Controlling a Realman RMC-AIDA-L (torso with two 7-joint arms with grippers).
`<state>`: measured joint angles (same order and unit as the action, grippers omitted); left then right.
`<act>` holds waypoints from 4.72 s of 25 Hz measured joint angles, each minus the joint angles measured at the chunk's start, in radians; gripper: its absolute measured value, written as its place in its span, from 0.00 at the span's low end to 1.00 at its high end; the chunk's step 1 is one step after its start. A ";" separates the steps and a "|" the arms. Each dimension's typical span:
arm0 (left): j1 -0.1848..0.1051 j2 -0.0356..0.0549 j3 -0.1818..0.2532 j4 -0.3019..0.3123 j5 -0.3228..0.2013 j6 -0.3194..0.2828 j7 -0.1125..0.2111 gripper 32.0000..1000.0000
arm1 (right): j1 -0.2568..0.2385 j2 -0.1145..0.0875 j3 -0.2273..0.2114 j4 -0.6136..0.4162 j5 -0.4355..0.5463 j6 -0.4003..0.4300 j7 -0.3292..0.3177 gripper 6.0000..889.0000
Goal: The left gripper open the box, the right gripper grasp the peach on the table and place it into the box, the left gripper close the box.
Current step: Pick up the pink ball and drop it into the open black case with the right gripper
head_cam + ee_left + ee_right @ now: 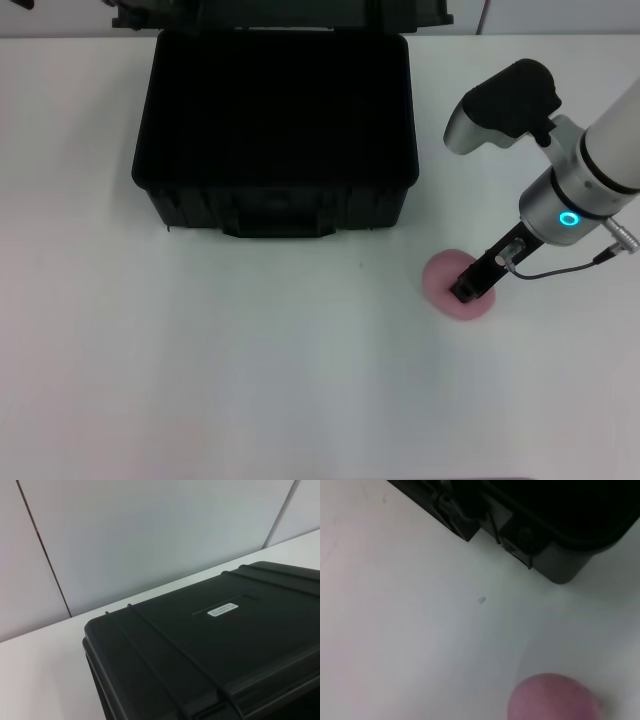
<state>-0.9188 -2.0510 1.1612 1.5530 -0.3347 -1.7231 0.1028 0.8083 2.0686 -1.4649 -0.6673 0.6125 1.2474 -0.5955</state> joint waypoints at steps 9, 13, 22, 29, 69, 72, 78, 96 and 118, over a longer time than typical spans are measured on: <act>0.000 0.0000 0.000 -0.002 0.003 0.001 0.002 0.47 | 0.002 -0.001 0.000 0.000 -0.002 0.002 -0.001 0.16; 0.000 0.0000 0.000 -0.002 0.003 0.001 0.004 0.47 | 0.006 -0.001 0.000 0.000 -0.002 0.004 -0.001 0.13; 0.000 0.0000 0.000 -0.004 0.003 0.001 0.005 0.47 | 0.009 -0.001 0.000 0.000 -0.002 0.004 -0.001 0.05; 0.003 0.0000 0.000 -0.004 0.003 0.000 0.007 0.47 | 0.010 -0.003 0.003 -0.011 0.003 0.007 -0.002 0.04; 0.022 0.0032 0.000 0.001 0.005 -0.004 0.017 0.48 | -0.042 -0.022 0.376 -0.353 0.057 0.196 -0.227 0.04; 0.021 0.0032 0.000 0.001 0.005 -0.004 0.017 0.48 | -0.046 -0.021 0.371 -0.340 0.088 0.172 -0.256 0.04; 0.021 0.0032 0.000 0.001 0.005 -0.004 0.017 0.48 | -0.051 -0.010 0.368 -0.295 0.137 0.101 -0.339 0.04; 0.019 0.0032 0.000 0.000 0.005 -0.004 0.019 0.48 | -0.051 -0.002 0.240 -0.176 0.320 -0.113 -0.481 0.04; 0.012 0.0017 0.000 -0.002 0.005 -0.004 0.019 0.48 | -0.036 0.003 0.126 -0.017 0.504 -0.369 -0.601 0.04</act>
<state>-0.9064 -2.0492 1.1612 1.5507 -0.3300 -1.7272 0.1222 0.7719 2.0711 -1.3394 -0.6842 1.1166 0.8789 -1.1968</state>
